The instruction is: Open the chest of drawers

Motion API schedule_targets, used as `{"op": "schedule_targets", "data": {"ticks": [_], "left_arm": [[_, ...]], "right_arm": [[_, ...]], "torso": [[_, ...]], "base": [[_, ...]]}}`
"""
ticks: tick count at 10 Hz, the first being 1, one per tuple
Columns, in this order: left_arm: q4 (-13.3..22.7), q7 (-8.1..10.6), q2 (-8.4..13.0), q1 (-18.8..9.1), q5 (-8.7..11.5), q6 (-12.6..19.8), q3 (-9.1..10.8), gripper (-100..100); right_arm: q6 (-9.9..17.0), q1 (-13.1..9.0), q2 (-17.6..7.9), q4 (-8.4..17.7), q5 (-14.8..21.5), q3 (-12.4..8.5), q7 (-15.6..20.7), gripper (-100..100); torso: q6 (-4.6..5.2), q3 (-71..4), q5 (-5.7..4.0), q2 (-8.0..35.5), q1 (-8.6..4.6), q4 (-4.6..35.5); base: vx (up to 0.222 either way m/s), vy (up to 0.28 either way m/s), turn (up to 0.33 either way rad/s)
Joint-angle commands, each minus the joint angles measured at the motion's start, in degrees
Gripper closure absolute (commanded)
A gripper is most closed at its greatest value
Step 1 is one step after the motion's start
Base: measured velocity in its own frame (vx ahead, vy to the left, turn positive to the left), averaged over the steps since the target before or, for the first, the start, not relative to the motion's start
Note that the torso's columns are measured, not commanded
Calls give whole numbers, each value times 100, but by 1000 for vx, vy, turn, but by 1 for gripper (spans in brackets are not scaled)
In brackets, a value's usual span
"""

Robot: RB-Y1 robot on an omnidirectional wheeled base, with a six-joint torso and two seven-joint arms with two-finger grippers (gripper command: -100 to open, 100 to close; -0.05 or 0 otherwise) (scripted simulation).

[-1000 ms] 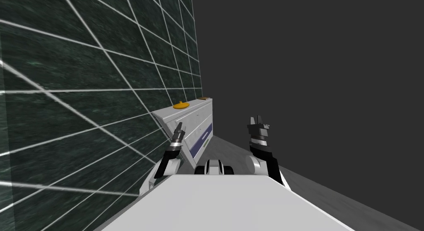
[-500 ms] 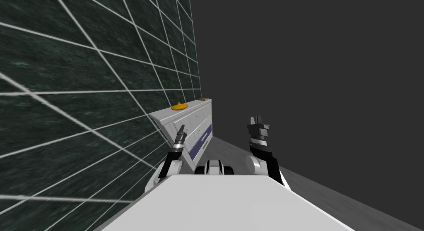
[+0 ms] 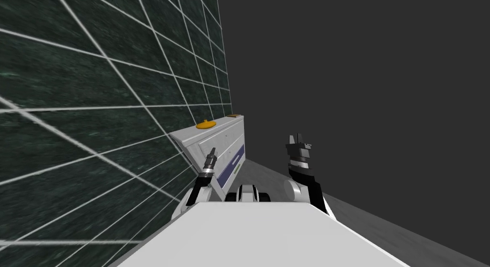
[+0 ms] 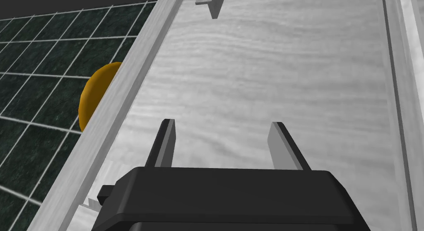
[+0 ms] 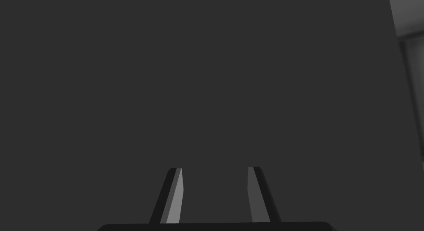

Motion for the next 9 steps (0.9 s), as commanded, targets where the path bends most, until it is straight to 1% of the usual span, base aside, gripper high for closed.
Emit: {"op": "schedule_targets", "data": {"ticks": [1, 3, 4, 7, 8, 9], "left_arm": [[226, -15, -8, -54, -1, -4, 13, -100], [546, -18, -16, -130, -8, -109, -24, -100], [594, -18, -16, -130, -8, -109, -24, -100], [1128, -23, -40, -247, -20, -272, -81, -100], [1166, -23, -40, -247, -20, -272, -81, -100], [1361, -24, -53, -287, -24, -326, -101, -100]], "right_arm": [[0, 0, 0, 0, 0, 0, 0, 0], [0, 0, 0, 0, 0, 0, 0, 0], [0, 0, 0, 0, 0, 0, 0, 0], [0, 0, 0, 0, 0, 0, 0, 0], [0, 0, 0, 0, 0, 0, 0, 0], [0, 0, 0, 0, 0, 0, 0, 0]], "torso": [[0, 2, -1, 2, -3, 0], [-4, 4, 0, 4, -2, 0], [1, 2, 0, -1, 4, 2], [-2, -4, 0, -10, -1, -3], [-1, -2, -2, -11, -1, 0], [6, -4, 2, -20, 11, 1]], "base": [[7, 3, 1], [28, 8, -31], [28, 23, -18], [53, -1, -44], [47, -2, 16], [21, -8, -42]]}}
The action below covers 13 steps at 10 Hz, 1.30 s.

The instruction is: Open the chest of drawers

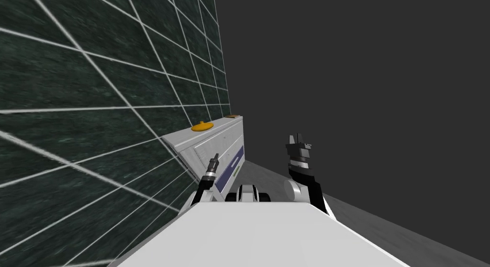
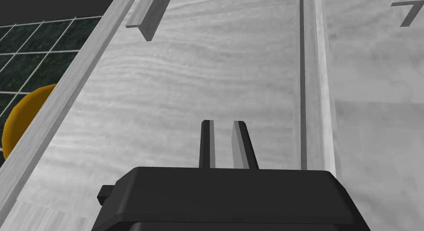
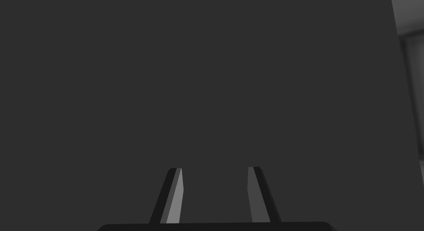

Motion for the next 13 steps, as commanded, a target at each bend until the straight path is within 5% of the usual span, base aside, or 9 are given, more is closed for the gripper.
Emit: {"op": "schedule_targets", "data": {"ticks": [1, 10, 13], "left_arm": [[426, -13, -27, -95, -2, -6, -8, -100], [1547, -22, -225, -325, -24, -318, -119, -100], [1974, -25, -472, -413, -33, -438, -162, -100]], "right_arm": [[0, 0, 0, 0, 0, 0, 0, 0], [0, 0, 0, 0, 0, 0, 0, 0], [0, 1, -1, 0, 0, 0, 0, 0]], "torso": [[-5, 2, 2, 8, 3, -1], [-20, 32, -8, 47, -12, 14], [-30, 40, -11, 64, -18, 16]], "base": [[41, 0, -68], [46, 9, -28], [46, 9, -34]]}}
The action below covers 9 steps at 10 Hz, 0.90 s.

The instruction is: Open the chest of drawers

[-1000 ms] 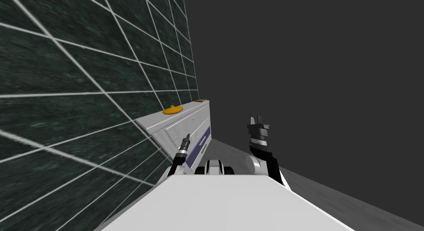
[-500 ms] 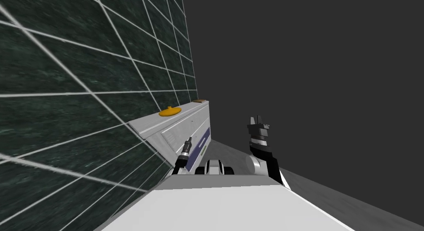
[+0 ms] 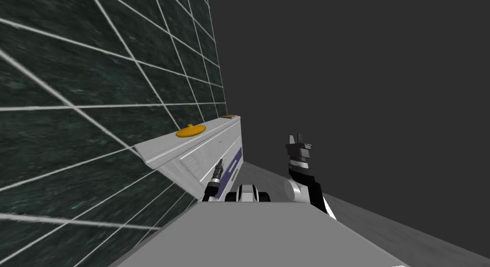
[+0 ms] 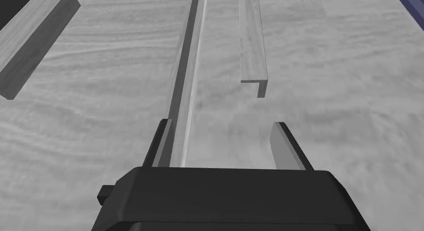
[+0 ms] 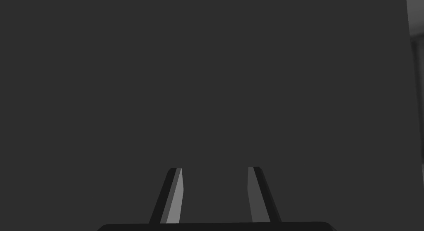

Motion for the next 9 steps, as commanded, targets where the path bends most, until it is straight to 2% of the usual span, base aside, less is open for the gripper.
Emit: {"op": "schedule_targets", "data": {"ticks": [1, 3, 4, 5, 6, 7, 8, 9], "left_arm": [[453, -4, -367, -119, 6, -55, 7, -100], [537, -5, -562, -136, 4, -76, -1, -100], [555, -7, -504, -147, 5, -105, 4, -100], [486, -6, -520, -250, 19, 66, 30, -100], [568, -6, -516, -218, 15, -57, 21, -100], [569, -6, -516, -228, 16, -42, 24, 100], [372, 146, -603, -21, -191, -42, 248, 100], [306, 196, -632, 47, -260, -41, 323, 100]], "right_arm": [[0, 0, 0, 0, 0, 0, 0, 0], [0, 0, 0, 0, 0, 0, 0, 0], [0, -1, 0, 0, 0, 0, 0, 0], [0, -1, 1, 0, 0, 0, 0, 0], [0, -1, 1, 0, 0, 0, 0, 0], [0, -1, 1, 0, 0, 0, 0, 0], [0, -1, 0, 0, 0, 0, 0, 0], [1, -3, 2, 0, 0, 2, 0, 0]], "torso": [[-2, 10, -5, 25, -15, 8], [-2, 51, -22, 110, -66, 35], [-1, 68, -28, 136, -81, 43], [-1, 66, -26, 133, -75, 43], [-1, 56, -23, 116, -69, 38], [-1, 50, -22, 110, -65, 35], [-1, 49, -21, 107, -62, 35], [8, 48, -23, 101, -93, 28]], "base": [[65, 34, -29], [28, 7, 0], [0, 0, 0], [15, -8, 41], [3, -11, 12], [0, 0, 0], [-47, -114, -193], [-52, -174, -208]]}}
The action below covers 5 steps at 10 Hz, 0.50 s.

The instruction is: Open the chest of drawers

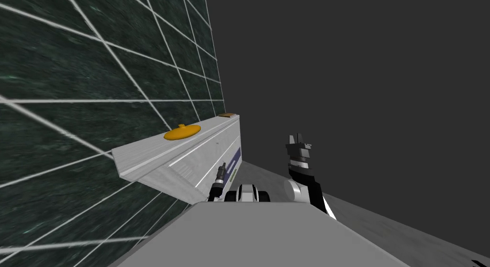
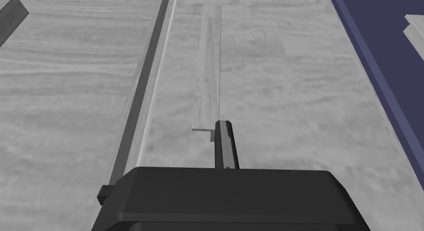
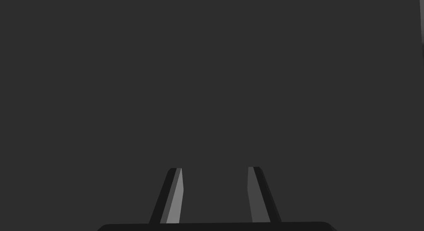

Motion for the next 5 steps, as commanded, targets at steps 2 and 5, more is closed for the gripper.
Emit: {"op": "schedule_targets", "data": {"ticks": [2, 5], "left_arm": [[-296, 278, -169, 344, -371, 0, 408, 100], [-449, 368, -221, 448, -498, 52, 554, 100]], "right_arm": [[0, 0, 1, -1, 0, 0, 0, 0], [0, 1, 0, 0, 0, 0, 0, 0]], "torso": [[-8, -1, -4, 3, 11, 6], [-8, 1, 5, 6, 39, 7]], "base": [[-41, -177, -162], [-21, -112, -83]]}}
